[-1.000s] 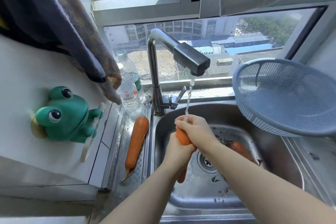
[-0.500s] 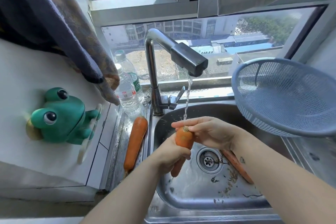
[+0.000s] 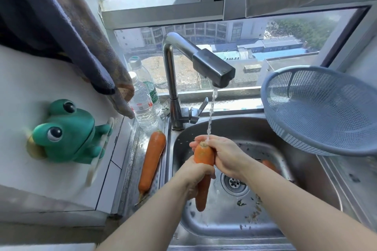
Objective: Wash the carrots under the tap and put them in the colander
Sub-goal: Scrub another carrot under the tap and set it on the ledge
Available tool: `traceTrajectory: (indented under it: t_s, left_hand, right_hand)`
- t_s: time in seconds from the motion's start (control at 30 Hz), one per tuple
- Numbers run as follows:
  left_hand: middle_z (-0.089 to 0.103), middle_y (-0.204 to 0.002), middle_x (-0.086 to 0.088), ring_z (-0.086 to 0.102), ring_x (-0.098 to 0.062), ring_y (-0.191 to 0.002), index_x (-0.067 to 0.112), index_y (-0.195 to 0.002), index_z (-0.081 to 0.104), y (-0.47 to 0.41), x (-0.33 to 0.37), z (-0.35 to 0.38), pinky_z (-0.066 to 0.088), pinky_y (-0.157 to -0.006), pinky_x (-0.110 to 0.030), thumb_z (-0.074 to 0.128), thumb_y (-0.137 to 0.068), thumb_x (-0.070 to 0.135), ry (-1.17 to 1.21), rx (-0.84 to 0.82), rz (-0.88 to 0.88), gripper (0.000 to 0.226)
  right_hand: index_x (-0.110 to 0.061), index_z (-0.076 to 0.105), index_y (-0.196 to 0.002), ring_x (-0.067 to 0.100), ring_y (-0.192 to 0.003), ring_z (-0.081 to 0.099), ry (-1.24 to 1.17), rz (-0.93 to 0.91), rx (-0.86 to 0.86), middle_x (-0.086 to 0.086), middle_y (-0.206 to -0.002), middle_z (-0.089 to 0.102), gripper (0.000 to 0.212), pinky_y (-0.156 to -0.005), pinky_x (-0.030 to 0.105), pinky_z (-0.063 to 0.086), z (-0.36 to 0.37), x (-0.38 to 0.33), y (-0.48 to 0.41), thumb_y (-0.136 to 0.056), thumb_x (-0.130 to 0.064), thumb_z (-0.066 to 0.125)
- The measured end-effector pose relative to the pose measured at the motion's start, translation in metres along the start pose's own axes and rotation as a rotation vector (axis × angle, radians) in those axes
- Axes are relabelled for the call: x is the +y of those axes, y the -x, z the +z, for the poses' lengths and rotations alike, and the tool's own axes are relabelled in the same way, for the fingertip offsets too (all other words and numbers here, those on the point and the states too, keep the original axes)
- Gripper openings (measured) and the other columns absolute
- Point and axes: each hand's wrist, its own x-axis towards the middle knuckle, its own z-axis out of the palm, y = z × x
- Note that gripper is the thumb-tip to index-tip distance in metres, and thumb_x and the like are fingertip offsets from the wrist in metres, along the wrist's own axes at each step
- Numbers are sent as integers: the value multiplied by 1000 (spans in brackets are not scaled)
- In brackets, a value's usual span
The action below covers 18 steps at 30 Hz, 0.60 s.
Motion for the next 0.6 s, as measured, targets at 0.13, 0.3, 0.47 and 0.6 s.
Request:
traceTrajectory:
  t_s: [0.13, 0.3, 0.47, 0.6]
  left_hand:
    - [44, -71, -7, 43, -19, -68, 12, -82, 49, 4, 6, 2, 36, -64, -30, 57, -46, 4, -3, 19, -49, 38]
    - [45, -71, -8, 45, -20, -70, 12, -84, 49, 4, 8, 5, 39, -64, -31, 58, -51, 6, -82, 75, -1, 35]
    - [47, -68, -6, 46, -18, -63, 12, -83, 48, 3, 6, 8, 41, -60, -28, 61, -59, 1, -172, 126, 94, 30]
    - [49, -73, -4, 47, -12, -57, 10, -99, 46, 3, 2, 11, 37, -46, -19, 57, -72, -9, -170, 202, 171, 35]
  right_hand:
    - [-2, 60, -106, 25, -102, 58, 7, -16, -13, 16, -107, 65, 28, -92, 40, 49, 0, 0, 2, -101, -4, 32]
    - [-3, 61, -106, 25, -104, 58, 40, -36, -22, 14, -107, 66, 27, -95, 39, 48, 0, -4, 3, -96, 2, 36]
    - [-7, 63, -105, 24, -105, 60, 92, -39, -17, 12, -107, 66, 23, -94, 37, 49, -2, -2, 3, -97, 0, 42]
    - [-12, 65, -100, 24, -103, 63, 172, -48, 71, 7, -100, 70, 18, -91, 37, 52, 2, -1, 0, -97, -6, 48]
